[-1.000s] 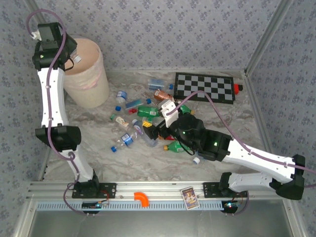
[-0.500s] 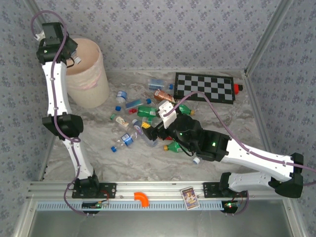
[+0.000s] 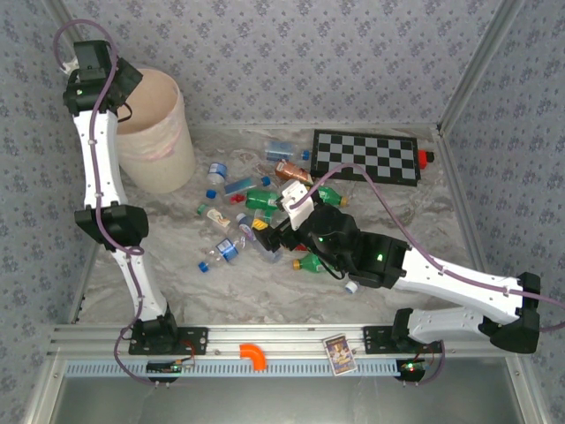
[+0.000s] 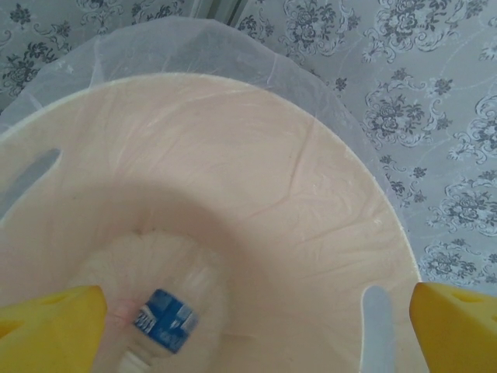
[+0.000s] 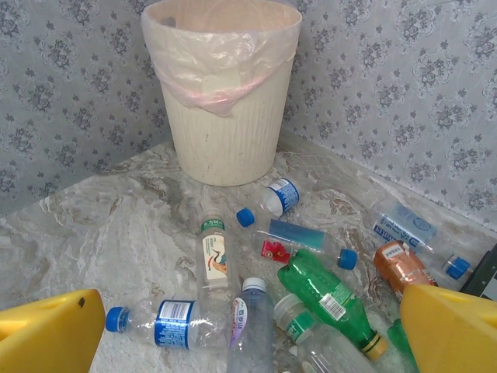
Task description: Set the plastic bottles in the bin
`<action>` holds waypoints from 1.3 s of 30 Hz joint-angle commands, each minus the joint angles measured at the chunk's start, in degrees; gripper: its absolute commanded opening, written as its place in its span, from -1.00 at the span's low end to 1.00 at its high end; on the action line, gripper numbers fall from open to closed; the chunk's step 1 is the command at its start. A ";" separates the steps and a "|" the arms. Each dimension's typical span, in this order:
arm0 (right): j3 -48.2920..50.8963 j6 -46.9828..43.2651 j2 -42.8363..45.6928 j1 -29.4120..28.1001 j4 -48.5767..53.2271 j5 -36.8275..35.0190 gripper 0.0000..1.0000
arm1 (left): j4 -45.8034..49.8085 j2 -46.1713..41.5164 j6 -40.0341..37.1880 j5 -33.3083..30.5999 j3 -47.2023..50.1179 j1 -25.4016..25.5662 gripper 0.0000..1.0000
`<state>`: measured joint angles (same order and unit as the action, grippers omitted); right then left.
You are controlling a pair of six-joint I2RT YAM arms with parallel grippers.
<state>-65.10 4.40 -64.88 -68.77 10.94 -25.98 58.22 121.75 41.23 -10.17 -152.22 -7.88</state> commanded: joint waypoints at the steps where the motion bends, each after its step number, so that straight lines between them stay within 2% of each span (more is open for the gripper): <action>1: -1.62 -0.44 -0.24 -0.40 -1.01 -0.56 0.99 | 1.48 -5.17 0.59 0.91 -1.06 0.58 1.00; 7: -0.70 0.34 0.00 -0.39 -1.35 -0.65 0.99 | 2.37 -8.44 1.20 2.51 1.42 3.97 0.99; 12: 0.39 0.81 0.15 -0.40 -1.95 -1.09 0.99 | -0.30 -14.10 -0.66 2.29 10.29 8.54 1.00; 15: 1.09 1.30 0.37 -0.42 -1.97 -1.44 0.99 | -5.30 -20.21 -2.60 2.26 20.98 11.48 1.00; 20: 3.03 2.58 1.06 -0.22 -2.47 -1.86 0.99 | -17.02 -33.77 -4.48 1.01 46.03 16.63 0.99; 22: 3.70 3.04 1.33 0.00 -2.59 -1.88 0.99 | -18.92 -38.51 -4.85 0.04 54.35 18.46 1.00; 28: 5.24 4.19 2.12 1.59 -2.46 -1.15 0.99 | -27.87 -50.87 -1.47 2.50 79.92 22.14 0.99; 39: 6.90 6.13 2.57 4.91 -2.91 1.54 0.99 | -31.27 -65.88 -2.11 4.68 107.71 27.30 0.99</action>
<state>-58.85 9.06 -63.16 -64.29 9.17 -25.45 29.69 59.55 39.46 -6.42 -47.88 18.94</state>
